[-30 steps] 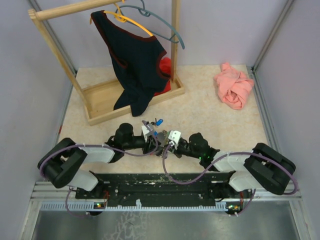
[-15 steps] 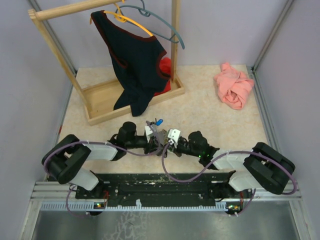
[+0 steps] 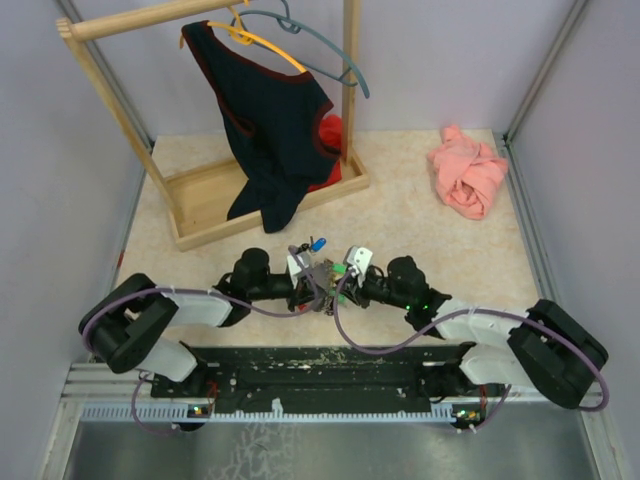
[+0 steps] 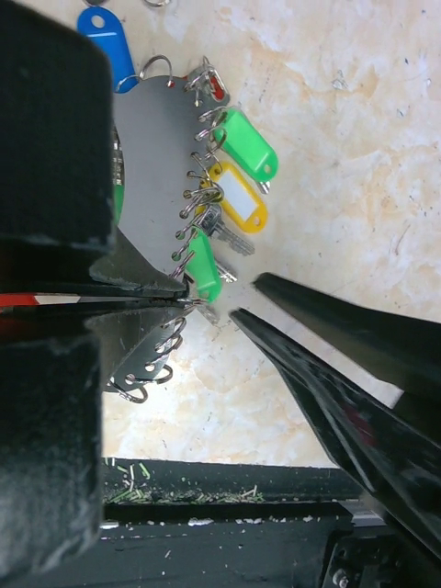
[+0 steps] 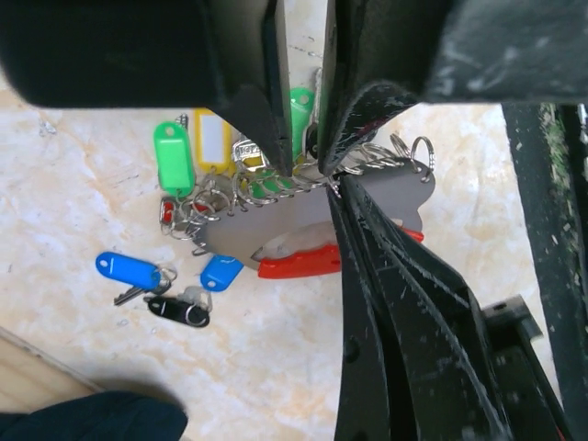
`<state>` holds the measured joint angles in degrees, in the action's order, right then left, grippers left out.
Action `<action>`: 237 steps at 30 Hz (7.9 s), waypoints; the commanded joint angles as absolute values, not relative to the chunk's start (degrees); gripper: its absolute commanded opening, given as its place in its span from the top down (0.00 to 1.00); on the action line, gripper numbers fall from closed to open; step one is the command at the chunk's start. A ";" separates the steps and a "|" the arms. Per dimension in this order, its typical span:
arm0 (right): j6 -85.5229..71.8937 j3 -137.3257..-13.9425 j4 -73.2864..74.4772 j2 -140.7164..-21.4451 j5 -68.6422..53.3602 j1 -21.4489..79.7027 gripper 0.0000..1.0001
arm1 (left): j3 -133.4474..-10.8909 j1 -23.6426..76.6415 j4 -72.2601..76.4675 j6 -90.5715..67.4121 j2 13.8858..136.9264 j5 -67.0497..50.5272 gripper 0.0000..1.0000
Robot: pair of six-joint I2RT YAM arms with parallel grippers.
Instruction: Put the keys on the keyring
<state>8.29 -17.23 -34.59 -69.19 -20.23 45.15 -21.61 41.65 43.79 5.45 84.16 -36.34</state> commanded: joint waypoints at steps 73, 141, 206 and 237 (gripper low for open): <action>20.22 -21.05 -28.67 -68.53 -23.01 46.23 0.70 | -17.16 47.50 41.64 15.29 74.53 -19.25 0.99; 23.47 -23.27 -39.46 -80.33 -31.89 46.68 0.87 | -19.16 55.63 36.22 17.89 71.56 -12.89 0.99; 9.49 -15.73 -59.22 -81.04 -35.83 41.45 1.00 | -11.33 46.41 51.07 2.09 70.49 -22.84 0.73; 6.77 -15.89 -60.17 -81.31 -38.37 41.48 1.00 | -13.38 46.36 58.01 1.39 78.05 -25.73 0.93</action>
